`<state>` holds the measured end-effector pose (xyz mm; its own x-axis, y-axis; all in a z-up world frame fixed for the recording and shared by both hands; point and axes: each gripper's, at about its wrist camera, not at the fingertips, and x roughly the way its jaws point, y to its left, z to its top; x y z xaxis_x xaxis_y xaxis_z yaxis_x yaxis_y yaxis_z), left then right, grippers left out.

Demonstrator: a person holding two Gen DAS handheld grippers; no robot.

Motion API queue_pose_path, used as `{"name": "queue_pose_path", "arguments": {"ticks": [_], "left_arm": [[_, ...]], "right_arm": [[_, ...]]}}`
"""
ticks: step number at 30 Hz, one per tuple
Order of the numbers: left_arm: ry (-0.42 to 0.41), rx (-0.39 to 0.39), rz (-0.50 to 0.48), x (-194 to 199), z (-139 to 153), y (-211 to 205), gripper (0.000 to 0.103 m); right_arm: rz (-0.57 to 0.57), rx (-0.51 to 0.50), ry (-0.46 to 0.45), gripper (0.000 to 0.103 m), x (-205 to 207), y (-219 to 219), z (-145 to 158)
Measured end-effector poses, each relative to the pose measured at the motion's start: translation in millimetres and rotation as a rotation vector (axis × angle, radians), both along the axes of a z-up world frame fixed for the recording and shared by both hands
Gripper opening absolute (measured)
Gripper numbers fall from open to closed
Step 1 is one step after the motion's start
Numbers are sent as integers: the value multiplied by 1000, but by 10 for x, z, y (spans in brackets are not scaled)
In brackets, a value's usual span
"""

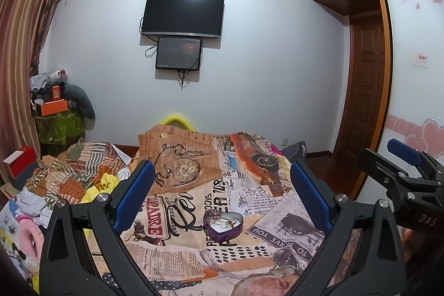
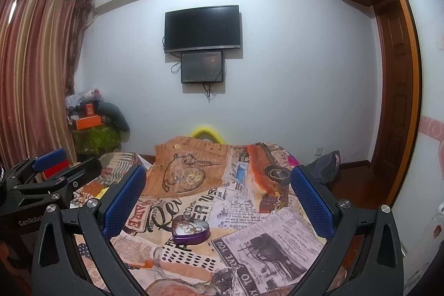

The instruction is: Organize jewelry

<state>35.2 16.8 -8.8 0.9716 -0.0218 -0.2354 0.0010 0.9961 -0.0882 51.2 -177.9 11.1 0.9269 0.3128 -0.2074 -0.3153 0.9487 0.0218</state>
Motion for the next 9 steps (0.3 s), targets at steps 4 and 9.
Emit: {"name": "queue_pose_path", "arguments": {"ticks": [4, 9], "left_arm": [[13, -4, 2, 62, -41, 7, 99], [39, -6, 3, 185, -126, 41, 99]], "right_arm": [[-2, 1, 16, 103, 66, 1, -40], [-4, 0, 46, 103, 186, 0, -119]]}}
